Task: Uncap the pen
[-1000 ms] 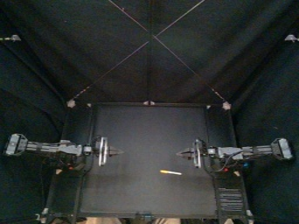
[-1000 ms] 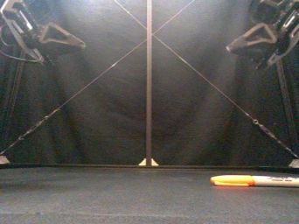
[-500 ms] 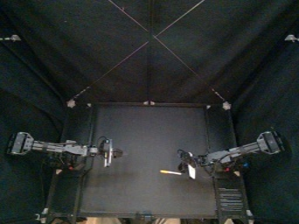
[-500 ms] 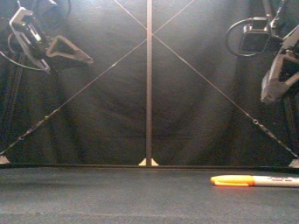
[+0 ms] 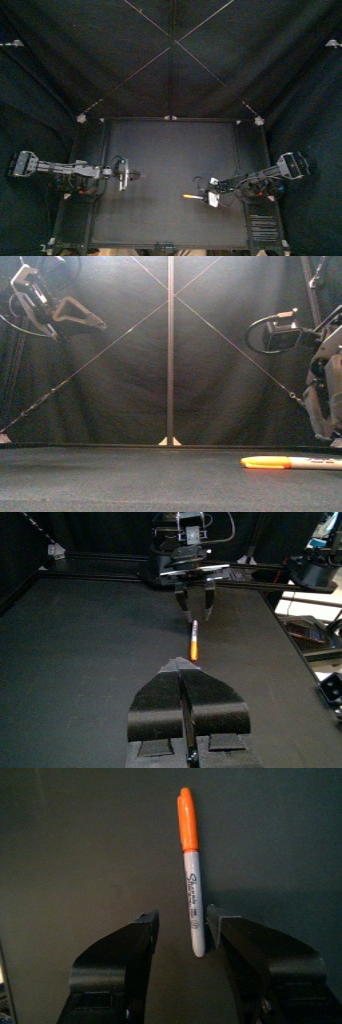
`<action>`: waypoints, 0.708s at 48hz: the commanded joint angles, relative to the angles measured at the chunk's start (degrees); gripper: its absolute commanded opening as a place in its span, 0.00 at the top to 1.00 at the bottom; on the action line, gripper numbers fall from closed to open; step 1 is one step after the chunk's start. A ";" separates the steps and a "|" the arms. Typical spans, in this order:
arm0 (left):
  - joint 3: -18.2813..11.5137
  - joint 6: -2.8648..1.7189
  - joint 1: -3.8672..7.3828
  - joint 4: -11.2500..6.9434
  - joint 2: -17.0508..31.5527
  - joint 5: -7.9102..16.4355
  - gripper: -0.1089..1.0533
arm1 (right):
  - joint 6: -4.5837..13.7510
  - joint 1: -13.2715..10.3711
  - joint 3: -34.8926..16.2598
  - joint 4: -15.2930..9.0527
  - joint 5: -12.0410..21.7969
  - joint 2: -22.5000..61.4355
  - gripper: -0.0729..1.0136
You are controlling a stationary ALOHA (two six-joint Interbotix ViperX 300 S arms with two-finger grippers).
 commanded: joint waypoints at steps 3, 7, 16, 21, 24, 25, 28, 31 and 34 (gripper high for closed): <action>-0.62 0.09 -0.09 -0.09 0.00 -0.53 0.91 | -0.09 -0.18 -1.76 -0.62 0.00 2.46 0.19; -0.53 0.09 -0.09 -0.09 -0.09 -0.53 0.91 | -0.09 -0.26 -2.20 -0.88 0.00 4.04 0.19; -0.53 0.09 -0.18 0.09 -0.09 -0.53 0.91 | -0.09 -0.53 -3.25 -1.32 0.44 7.21 0.20; -0.53 0.09 -0.18 0.09 0.00 -0.53 0.91 | -0.09 -0.53 -3.96 -1.32 1.49 8.53 0.20; -0.53 0.09 -0.18 0.09 -0.09 -0.53 0.90 | -0.09 -0.44 -4.31 -1.32 2.20 9.14 0.22; -0.62 0.09 -0.18 0.00 0.00 -0.53 0.89 | -0.09 -0.35 -4.39 -1.32 2.37 9.32 0.22; -0.70 0.09 -0.18 0.00 -0.09 -0.53 0.87 | -0.09 -0.18 -4.57 -1.41 2.64 9.93 0.25; -0.70 0.09 -0.18 -0.09 -0.09 -0.53 0.84 | -0.09 -0.09 -4.66 -1.41 2.64 10.37 0.28; -0.70 0.09 -0.18 -0.09 0.00 -0.53 0.82 | -0.09 -0.09 -4.83 -1.41 2.64 10.72 0.33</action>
